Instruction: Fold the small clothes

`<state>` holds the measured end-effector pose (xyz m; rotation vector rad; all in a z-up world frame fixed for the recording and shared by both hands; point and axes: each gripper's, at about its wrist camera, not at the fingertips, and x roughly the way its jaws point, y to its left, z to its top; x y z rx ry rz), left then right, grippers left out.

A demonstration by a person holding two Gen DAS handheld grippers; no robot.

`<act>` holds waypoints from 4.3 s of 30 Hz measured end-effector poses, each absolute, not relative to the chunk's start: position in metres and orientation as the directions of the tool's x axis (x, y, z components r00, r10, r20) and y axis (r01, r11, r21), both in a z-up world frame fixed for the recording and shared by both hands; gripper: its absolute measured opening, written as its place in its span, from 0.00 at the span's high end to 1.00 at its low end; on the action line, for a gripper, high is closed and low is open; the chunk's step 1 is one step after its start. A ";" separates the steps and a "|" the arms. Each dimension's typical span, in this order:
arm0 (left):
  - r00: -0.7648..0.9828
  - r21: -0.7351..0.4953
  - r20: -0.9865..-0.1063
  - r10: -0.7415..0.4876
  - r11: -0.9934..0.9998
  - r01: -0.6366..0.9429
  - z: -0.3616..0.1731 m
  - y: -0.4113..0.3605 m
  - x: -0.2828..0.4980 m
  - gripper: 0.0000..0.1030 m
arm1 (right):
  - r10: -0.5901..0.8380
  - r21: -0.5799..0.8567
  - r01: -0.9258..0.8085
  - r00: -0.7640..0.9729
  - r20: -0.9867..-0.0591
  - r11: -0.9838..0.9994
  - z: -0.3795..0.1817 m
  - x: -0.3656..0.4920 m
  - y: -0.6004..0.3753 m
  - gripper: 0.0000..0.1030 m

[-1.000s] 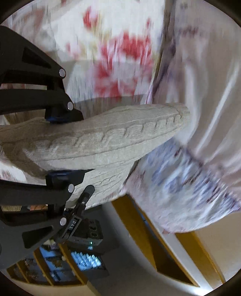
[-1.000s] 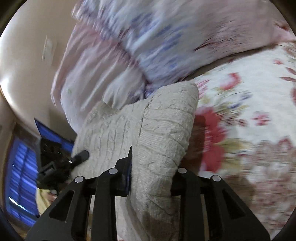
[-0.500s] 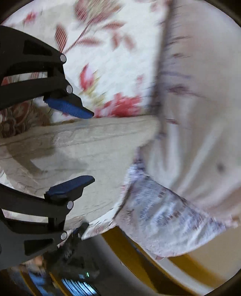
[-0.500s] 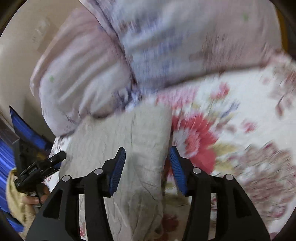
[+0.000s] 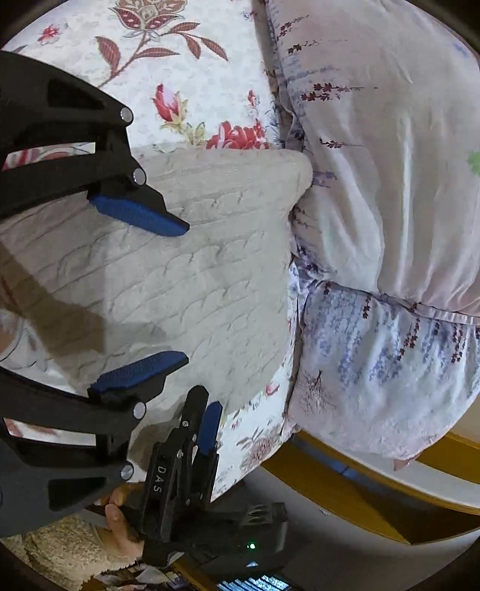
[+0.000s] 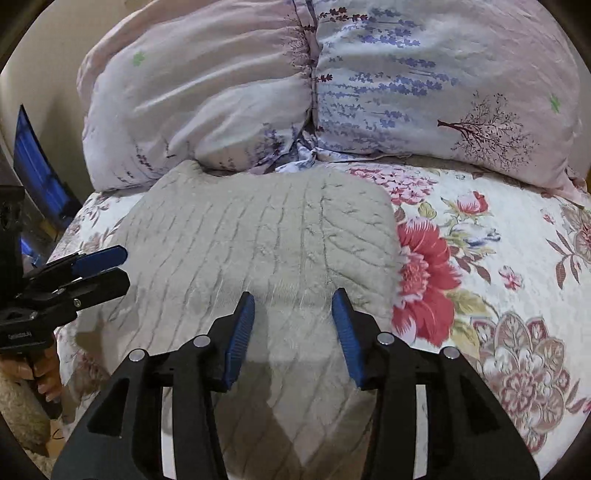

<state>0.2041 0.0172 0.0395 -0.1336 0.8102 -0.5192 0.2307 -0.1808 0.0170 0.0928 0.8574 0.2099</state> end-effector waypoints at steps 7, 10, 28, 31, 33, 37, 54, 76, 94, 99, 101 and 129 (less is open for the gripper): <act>0.610 -0.295 -0.632 -0.478 0.876 0.381 0.049 0.017 0.193 0.29 | 0.227 0.196 -0.124 0.674 -0.703 0.973 0.028 0.217 -0.184 0.42; 0.669 -0.248 -0.605 -0.431 0.901 0.357 0.061 0.030 0.173 0.13 | 0.196 0.196 -0.088 0.734 -0.650 0.977 0.041 0.193 -0.194 0.21; 0.652 -0.106 -0.741 -0.161 0.987 0.122 0.029 0.055 0.107 0.02 | 0.013 0.054 0.027 0.782 -0.623 0.998 0.030 0.109 -0.178 0.01; 0.631 -0.094 -0.760 -0.155 0.987 0.129 0.023 0.047 0.104 0.02 | 0.049 0.079 0.006 0.745 -0.666 0.997 0.019 0.110 -0.168 0.01; 0.625 -0.080 -0.767 -0.146 0.988 0.133 0.020 0.043 0.104 0.02 | 0.066 0.103 0.007 0.725 -0.686 0.995 0.013 0.111 -0.165 0.01; 0.609 -0.027 -0.787 -0.095 0.992 0.120 0.014 0.036 0.106 0.02 | 0.048 0.102 0.039 0.685 -0.727 0.994 0.001 0.116 -0.157 0.01; 0.587 -0.001 -0.807 -0.067 0.994 0.112 0.001 0.031 0.112 0.02 | -0.045 -0.009 0.061 0.626 -0.778 0.998 -0.017 0.126 -0.139 0.01; 0.596 -0.004 -0.800 -0.073 0.993 0.116 -0.001 0.031 0.113 0.02 | -0.045 -0.009 0.059 0.640 -0.767 0.998 -0.018 0.123 -0.140 0.01; 0.596 -0.004 -0.800 -0.073 0.993 0.115 -0.001 0.031 0.113 0.02 | -0.044 -0.009 0.059 0.640 -0.767 0.998 -0.018 0.123 -0.140 0.01; 0.596 -0.005 -0.800 -0.072 0.993 0.115 -0.001 0.031 0.113 0.02 | -0.044 -0.009 0.058 0.640 -0.767 0.998 -0.018 0.123 -0.140 0.01; 0.596 -0.005 -0.800 -0.072 0.993 0.114 -0.001 0.030 0.113 0.02 | -0.044 -0.009 0.058 0.640 -0.767 0.998 -0.018 0.123 -0.140 0.01; 0.597 -0.005 -0.799 -0.071 0.994 0.112 -0.001 0.031 0.113 0.02 | -0.044 -0.008 0.059 0.641 -0.766 0.998 -0.019 0.123 -0.140 0.01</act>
